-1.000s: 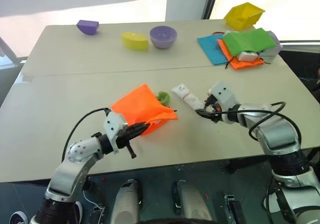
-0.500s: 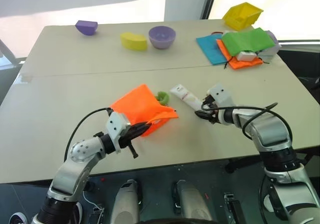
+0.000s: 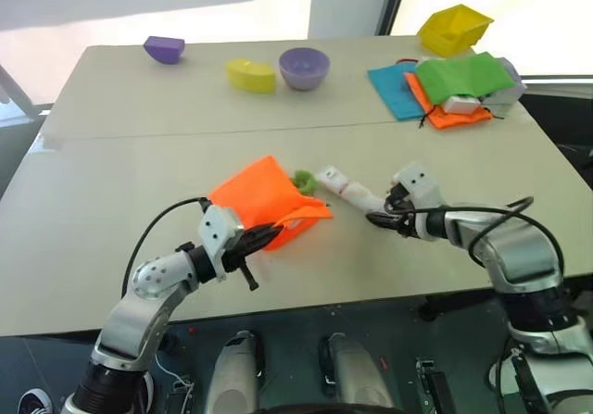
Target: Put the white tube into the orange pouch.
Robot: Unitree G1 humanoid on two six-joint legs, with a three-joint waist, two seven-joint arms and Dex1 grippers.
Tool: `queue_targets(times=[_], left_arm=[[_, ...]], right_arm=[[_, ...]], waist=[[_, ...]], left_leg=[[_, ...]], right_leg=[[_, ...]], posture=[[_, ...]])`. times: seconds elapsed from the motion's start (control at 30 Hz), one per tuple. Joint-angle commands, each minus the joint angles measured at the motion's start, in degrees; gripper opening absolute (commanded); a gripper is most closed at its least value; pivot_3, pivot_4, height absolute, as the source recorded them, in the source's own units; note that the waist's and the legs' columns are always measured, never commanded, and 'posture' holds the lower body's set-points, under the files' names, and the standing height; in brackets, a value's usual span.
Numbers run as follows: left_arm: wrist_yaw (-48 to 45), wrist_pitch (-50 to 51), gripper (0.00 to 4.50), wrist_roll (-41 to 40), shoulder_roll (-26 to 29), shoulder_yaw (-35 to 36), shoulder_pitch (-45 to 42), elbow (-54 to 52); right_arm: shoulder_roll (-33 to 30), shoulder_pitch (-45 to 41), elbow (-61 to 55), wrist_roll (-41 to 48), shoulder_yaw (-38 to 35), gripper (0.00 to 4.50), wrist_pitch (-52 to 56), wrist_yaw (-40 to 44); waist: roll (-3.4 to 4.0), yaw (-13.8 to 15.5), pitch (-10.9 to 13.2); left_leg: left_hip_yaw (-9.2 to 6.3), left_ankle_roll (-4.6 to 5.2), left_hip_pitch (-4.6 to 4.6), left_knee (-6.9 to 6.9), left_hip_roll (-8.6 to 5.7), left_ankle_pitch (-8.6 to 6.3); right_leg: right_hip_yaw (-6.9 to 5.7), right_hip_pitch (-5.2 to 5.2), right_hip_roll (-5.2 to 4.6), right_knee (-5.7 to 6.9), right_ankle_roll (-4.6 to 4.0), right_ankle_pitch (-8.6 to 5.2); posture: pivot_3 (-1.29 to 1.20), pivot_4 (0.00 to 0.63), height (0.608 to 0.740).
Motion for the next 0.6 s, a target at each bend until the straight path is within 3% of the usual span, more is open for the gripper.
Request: queue_targets(times=[0.03,0.23,0.4,0.53,0.6], left_arm=[[-0.08,-0.94,0.00,0.10,-0.06,-0.32,0.37,-2.26],[-0.15,-1.13,0.00,0.10,0.03,-0.08,0.46,-2.41],[-0.44,-0.92,0.00,0.02,0.30,0.34,-0.72,-1.59],[-0.23,-0.94,0.00,0.04,0.23,0.53,-1.39,-1.75],[-0.18,-0.84,0.00,-0.08,0.21,0.53,-1.42,-2.00]], right_arm=[[-4.66,4.16,-7.90,6.66,-5.84,1.81,-2.61,8.18],[-5.61,8.59,-7.96,9.41,-12.10,1.81,-1.20,5.33],[-10.41,16.63,-16.21,15.94,-12.69,1.81,-2.05,13.11],[-12.10,20.05,-19.37,13.67,-8.58,1.81,-5.40,13.29],[-9.30,18.24,-19.10,11.52,-4.85,1.81,-7.08,9.51]], waist=[[0.00,-0.12,0.00],[0.00,-0.39,0.00],[0.01,-0.15,-0.01],[0.01,-0.26,-0.01],[-0.03,-0.25,-0.01]], left_leg=[[0.00,0.03,0.02,0.01,0.00,-0.02],[-0.04,-0.09,0.14,0.08,0.00,-0.10],[-0.11,-0.13,0.10,0.08,0.00,-0.12],[-0.08,0.00,0.11,0.09,-0.02,-0.06],[-0.11,-0.07,0.13,0.08,-0.02,-0.10]], right_leg=[[0.00,0.03,0.01,0.00,0.02,-0.01],[0.01,0.08,0.01,0.05,0.02,0.01],[-0.04,0.12,-0.02,-0.05,0.02,0.01],[0.02,0.13,0.01,-0.06,0.03,0.02],[0.00,0.13,0.00,-0.06,0.03,0.02]], posture=[[0.00,0.150,0.740],[0.00,0.150,0.740],[0.00,0.150,0.740],[0.00,0.150,0.740],[0.00,0.150,0.740]])
